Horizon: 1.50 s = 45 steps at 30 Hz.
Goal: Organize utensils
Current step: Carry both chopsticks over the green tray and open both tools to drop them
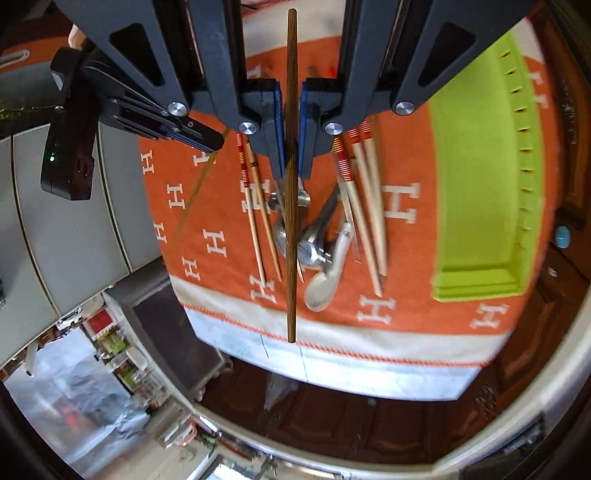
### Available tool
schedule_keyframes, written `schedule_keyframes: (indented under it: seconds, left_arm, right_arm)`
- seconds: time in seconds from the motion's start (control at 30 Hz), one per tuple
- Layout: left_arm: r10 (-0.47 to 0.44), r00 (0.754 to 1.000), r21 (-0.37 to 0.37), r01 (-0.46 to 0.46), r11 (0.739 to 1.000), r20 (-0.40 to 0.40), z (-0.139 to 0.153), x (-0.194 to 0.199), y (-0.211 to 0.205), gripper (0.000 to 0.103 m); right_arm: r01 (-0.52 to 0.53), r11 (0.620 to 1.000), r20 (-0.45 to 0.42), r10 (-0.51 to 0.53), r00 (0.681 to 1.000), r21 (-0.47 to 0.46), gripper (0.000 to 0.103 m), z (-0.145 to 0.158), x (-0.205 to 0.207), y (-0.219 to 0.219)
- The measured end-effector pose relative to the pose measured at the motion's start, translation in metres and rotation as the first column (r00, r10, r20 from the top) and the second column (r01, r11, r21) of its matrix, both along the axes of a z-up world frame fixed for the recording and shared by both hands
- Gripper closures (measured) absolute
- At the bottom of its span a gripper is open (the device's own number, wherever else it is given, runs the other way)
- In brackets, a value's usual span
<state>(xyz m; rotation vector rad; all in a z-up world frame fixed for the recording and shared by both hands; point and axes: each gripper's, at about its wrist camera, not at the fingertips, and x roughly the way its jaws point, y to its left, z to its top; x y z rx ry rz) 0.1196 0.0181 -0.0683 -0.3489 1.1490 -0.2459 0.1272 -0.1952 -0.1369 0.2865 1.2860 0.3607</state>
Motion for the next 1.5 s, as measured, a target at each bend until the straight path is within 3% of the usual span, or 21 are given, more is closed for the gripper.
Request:
schedule_keyframes:
  seconds: [0.2,0.37,0.47,0.53,0.6,0.7,0.8,1.03,1.17,1.23,1.27,1.5]
  left_arm:
    - [0.095,0.994,0.101,-0.100,0.990,0.054,0.025,-0.029,0.050,0.099]
    - [0.207,0.976,0.201,-0.218,0.955,0.073,0.021,-0.045,0.099,0.099]
    - [0.253,0.967,0.222,-0.256,0.941,0.043,0.004,-0.042,0.123,0.099]
    - [0.267,0.964,0.221,-0.263,0.939,0.012,-0.012,-0.037,0.134,0.099]
    - [0.273,0.962,0.214,-0.264,0.941,-0.015,-0.029,-0.032,0.143,0.099]
    - [0.292,0.956,0.213,-0.277,0.937,-0.041,-0.055,-0.024,0.149,0.099]
    - [0.306,0.949,0.212,-0.286,0.935,-0.069,-0.077,-0.017,0.153,0.098]
    - [0.270,0.960,0.134,-0.258,0.957,-0.079,-0.089,-0.009,0.150,0.060]
    - [0.259,0.965,0.173,-0.250,0.953,-0.034,-0.080,-0.006,0.142,0.039]
    - [0.251,0.968,0.191,-0.244,0.951,-0.010,-0.075,-0.006,0.139,0.037]
    - [0.251,0.968,0.197,-0.245,0.949,-0.004,-0.073,-0.006,0.139,0.037]
    - [0.262,0.964,0.240,-0.263,0.935,0.038,-0.057,-0.010,0.138,0.036]
  right_arm:
    - [-0.118,0.991,0.064,0.114,0.991,0.068,0.097,0.044,-0.020,0.059]
    - [-0.237,0.967,0.119,0.225,0.967,0.096,0.098,0.070,-0.027,0.124]
    - [-0.293,0.953,0.145,0.279,0.949,0.082,0.098,0.083,-0.034,0.156]
    - [-0.323,0.942,0.146,0.308,0.940,0.093,0.103,0.089,-0.037,0.172]
    - [-0.351,0.927,0.131,0.335,0.933,0.135,0.103,0.094,-0.036,0.185]
    - [-0.371,0.920,0.131,0.356,0.925,0.127,0.103,0.097,-0.030,0.203]
    - [-0.370,0.923,0.083,0.363,0.928,0.101,0.103,0.073,-0.013,0.222]
    - [-0.351,0.936,-0.036,0.352,0.935,0.030,0.102,0.010,0.014,0.242]
    - [-0.322,0.947,-0.038,0.321,0.946,-0.001,0.092,-0.001,0.031,0.238]
    - [-0.305,0.952,-0.024,0.305,0.952,-0.010,0.068,-0.005,0.040,0.235]
    - [-0.300,0.954,-0.021,0.300,0.954,-0.013,0.064,-0.005,0.042,0.234]
    - [-0.304,0.953,-0.071,0.303,0.950,0.002,0.063,-0.021,0.048,0.228]
